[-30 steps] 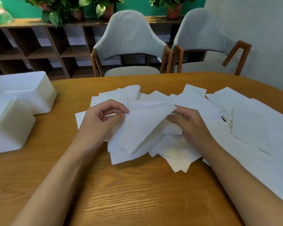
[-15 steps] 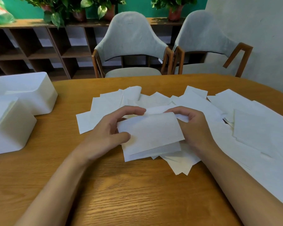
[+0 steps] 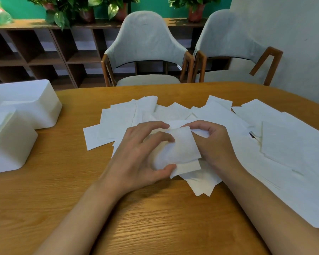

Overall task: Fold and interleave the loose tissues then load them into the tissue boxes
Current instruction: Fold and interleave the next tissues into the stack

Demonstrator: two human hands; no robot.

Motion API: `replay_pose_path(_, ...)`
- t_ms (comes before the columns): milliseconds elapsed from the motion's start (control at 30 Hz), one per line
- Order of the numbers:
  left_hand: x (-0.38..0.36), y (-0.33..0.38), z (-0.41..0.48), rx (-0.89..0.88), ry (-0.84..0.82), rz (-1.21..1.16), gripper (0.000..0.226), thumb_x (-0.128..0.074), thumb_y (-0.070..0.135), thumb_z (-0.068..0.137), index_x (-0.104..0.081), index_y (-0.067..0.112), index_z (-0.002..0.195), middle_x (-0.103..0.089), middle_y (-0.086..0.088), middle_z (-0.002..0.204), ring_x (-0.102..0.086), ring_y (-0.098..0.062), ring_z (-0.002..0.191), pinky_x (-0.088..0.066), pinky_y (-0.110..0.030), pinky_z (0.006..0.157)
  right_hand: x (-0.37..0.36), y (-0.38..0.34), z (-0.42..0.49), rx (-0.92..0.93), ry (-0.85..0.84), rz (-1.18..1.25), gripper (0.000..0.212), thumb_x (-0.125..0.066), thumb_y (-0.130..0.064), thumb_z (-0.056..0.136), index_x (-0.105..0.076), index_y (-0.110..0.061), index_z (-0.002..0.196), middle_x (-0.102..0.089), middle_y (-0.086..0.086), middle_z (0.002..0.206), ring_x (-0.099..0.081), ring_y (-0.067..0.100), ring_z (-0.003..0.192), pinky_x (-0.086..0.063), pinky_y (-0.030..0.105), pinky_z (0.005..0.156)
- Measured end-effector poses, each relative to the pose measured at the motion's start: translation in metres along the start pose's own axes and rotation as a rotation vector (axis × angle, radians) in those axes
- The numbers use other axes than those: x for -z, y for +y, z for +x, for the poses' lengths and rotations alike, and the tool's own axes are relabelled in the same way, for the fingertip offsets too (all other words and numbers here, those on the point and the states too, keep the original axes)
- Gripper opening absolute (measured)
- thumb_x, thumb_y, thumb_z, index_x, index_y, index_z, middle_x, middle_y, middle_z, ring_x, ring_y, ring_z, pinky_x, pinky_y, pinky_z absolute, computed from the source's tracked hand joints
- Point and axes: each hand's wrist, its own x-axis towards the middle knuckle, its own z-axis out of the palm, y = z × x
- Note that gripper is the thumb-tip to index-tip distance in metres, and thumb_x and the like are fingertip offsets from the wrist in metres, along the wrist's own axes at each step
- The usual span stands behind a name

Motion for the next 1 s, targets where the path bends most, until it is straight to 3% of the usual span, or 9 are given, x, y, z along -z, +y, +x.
replay_pose_path(67, -0.003, 0.003, 0.000, -0.032, 0.030, 0.011, 0.037, -0.086, 0.034, 0.080, -0.072, 0.021, 0.112, -0.060, 0.002, 0.139, -0.056, -0.017, 0.130, -0.043, -0.042, 0.104, -0.001, 0.001, 0.000, -0.011, 0.003, -0.003, 0.008, -0.080, -0.032, 0.084, -0.074, -0.033, 0.088, -0.069, -0.019, 0.098, -0.062, 0.009, 0.102, -0.060, 0.035, 0.076)
replay_pose_path(167, -0.005, 0.001, -0.001, -0.042, 0.096, 0.013, 0.020, -0.083, 0.028, 0.085, -0.075, 0.018, 0.100, -0.065, 0.001, 0.131, -0.060, -0.018, 0.123, -0.047, -0.042, 0.098, -0.002, 0.000, -0.002, -0.026, 0.007, -0.010, 0.010, -0.080, -0.036, 0.084, -0.074, -0.034, 0.092, -0.070, -0.015, 0.104, -0.062, 0.013, 0.104, -0.060, 0.047, 0.086)
replay_pose_path(300, -0.003, 0.001, -0.001, 0.011, 0.000, 0.006, 0.048, -0.087, 0.056, 0.078, -0.071, 0.022, 0.109, -0.062, 0.003, 0.135, -0.058, -0.017, 0.127, -0.048, -0.040, 0.099, -0.003, -0.002, -0.003, -0.021, 0.013, -0.033, 0.008, -0.078, -0.036, 0.085, -0.070, -0.035, 0.086, -0.066, -0.021, 0.097, -0.060, 0.011, 0.101, -0.059, 0.047, 0.087)
replay_pose_path(400, -0.006, 0.005, 0.000, 0.019, -0.047, 0.046, 0.053, -0.085, 0.058, 0.078, -0.065, 0.025, 0.115, -0.060, 0.005, 0.137, -0.057, -0.016, 0.128, -0.048, -0.041, 0.098, -0.005, -0.001, -0.002, -0.025, 0.004, -0.026, 0.011, -0.077, -0.031, 0.088, -0.069, -0.032, 0.081, -0.065, -0.023, 0.086, -0.061, 0.012, 0.099, -0.060, 0.047, 0.086)
replay_pose_path(533, -0.007, 0.005, -0.001, 0.035, -0.002, 0.020, 0.043, -0.079, 0.054, 0.084, -0.064, 0.024, 0.112, -0.062, 0.006, 0.136, -0.057, -0.014, 0.128, -0.046, -0.036, 0.100, -0.005, 0.001, -0.001, -0.001, 0.001, -0.024, 0.014, -0.078, -0.030, 0.087, -0.067, -0.033, 0.079, -0.065, -0.026, 0.082, -0.062, 0.012, 0.098, -0.060, 0.036, 0.080)
replay_pose_path(733, -0.008, -0.002, -0.004, 0.018, 0.091, -0.056, 0.016, -0.073, 0.036, 0.097, -0.078, 0.023, 0.104, -0.067, 0.005, 0.131, -0.061, -0.011, 0.121, -0.049, -0.033, 0.097, 0.000, 0.004, 0.000, 0.057, -0.005, -0.042, 0.006, -0.077, -0.034, 0.086, -0.072, -0.036, 0.085, -0.066, -0.037, 0.091, -0.056, -0.014, 0.097, -0.045, 0.019, 0.074)
replay_pose_path(867, -0.006, 0.001, -0.002, 0.069, 0.167, -0.132, 0.015, -0.072, 0.027, 0.098, -0.082, 0.016, 0.096, -0.070, 0.004, 0.108, -0.064, -0.012, 0.099, -0.048, -0.023, 0.084, 0.006, 0.005, 0.002, 0.152, -0.037, -0.115, 0.012, -0.077, -0.030, 0.086, -0.072, -0.040, 0.091, -0.065, -0.041, 0.096, -0.055, -0.015, 0.104, -0.043, 0.011, 0.081)
replay_pose_path(1000, -0.002, -0.002, 0.000, 0.101, 0.208, -0.113, 0.022, -0.066, 0.024, 0.101, -0.075, 0.009, 0.088, -0.069, 0.003, 0.087, -0.064, -0.014, 0.083, -0.051, -0.034, 0.072, 0.022, 0.002, 0.008, 0.197, -0.050, -0.130, 0.030, -0.064, -0.010, 0.091, -0.074, -0.035, 0.103, -0.066, -0.036, 0.104, -0.055, -0.015, 0.108, -0.040, 0.001, 0.083)
